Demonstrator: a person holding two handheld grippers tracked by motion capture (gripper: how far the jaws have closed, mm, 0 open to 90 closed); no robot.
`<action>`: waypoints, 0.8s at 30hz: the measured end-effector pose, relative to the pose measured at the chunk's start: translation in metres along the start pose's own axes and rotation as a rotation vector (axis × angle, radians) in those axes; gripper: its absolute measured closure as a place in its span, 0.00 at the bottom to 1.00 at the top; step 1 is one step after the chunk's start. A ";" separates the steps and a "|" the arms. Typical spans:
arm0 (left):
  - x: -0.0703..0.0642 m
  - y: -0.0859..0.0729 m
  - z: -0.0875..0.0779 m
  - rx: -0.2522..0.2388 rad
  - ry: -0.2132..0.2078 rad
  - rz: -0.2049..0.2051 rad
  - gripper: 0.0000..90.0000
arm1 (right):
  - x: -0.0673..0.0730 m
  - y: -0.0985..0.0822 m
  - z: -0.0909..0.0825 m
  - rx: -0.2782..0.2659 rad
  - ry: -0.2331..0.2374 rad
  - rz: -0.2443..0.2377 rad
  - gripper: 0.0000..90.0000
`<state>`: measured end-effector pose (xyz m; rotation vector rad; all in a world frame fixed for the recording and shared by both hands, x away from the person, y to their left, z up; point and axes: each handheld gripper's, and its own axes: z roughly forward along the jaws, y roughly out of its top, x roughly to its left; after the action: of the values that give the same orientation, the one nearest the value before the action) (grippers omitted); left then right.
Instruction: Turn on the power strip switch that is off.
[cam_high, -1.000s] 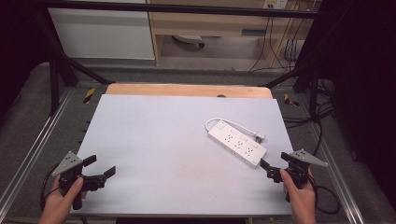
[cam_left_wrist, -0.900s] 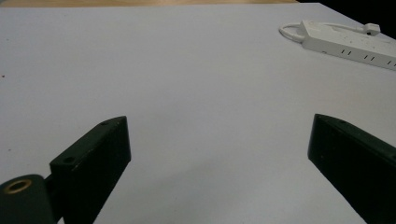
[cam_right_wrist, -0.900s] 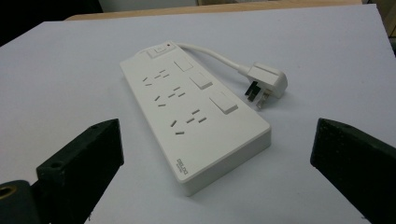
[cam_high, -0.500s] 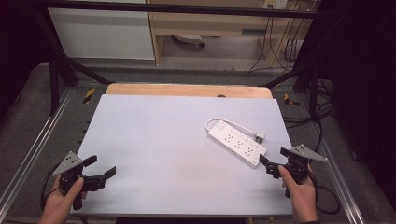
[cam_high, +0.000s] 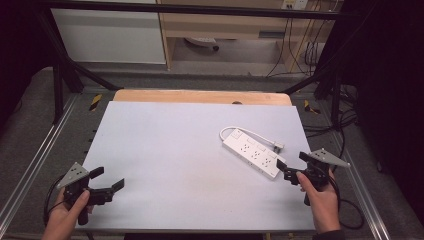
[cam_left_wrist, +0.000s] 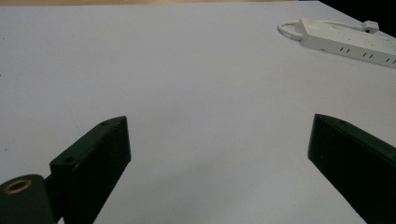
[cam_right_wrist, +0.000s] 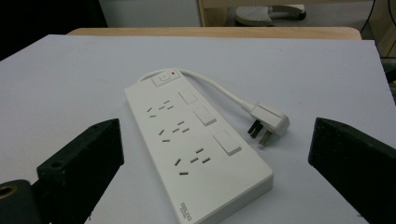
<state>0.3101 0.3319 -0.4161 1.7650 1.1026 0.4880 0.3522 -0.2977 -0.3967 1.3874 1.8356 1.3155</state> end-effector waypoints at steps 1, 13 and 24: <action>0.000 0.000 0.000 0.000 0.000 0.000 0.07 | 0.000 0.001 0.000 0.003 0.002 0.001 0.04; 0.000 0.000 0.000 0.002 -0.002 0.002 0.07 | -0.001 0.011 0.004 0.013 0.022 0.002 0.04; -0.001 0.000 0.001 0.003 -0.004 0.004 0.07 | -0.001 0.021 0.010 0.002 0.033 -0.004 0.03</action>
<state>0.3102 0.3307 -0.4166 1.7712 1.0977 0.4853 0.3699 -0.2937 -0.3827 1.3702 1.8611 1.3417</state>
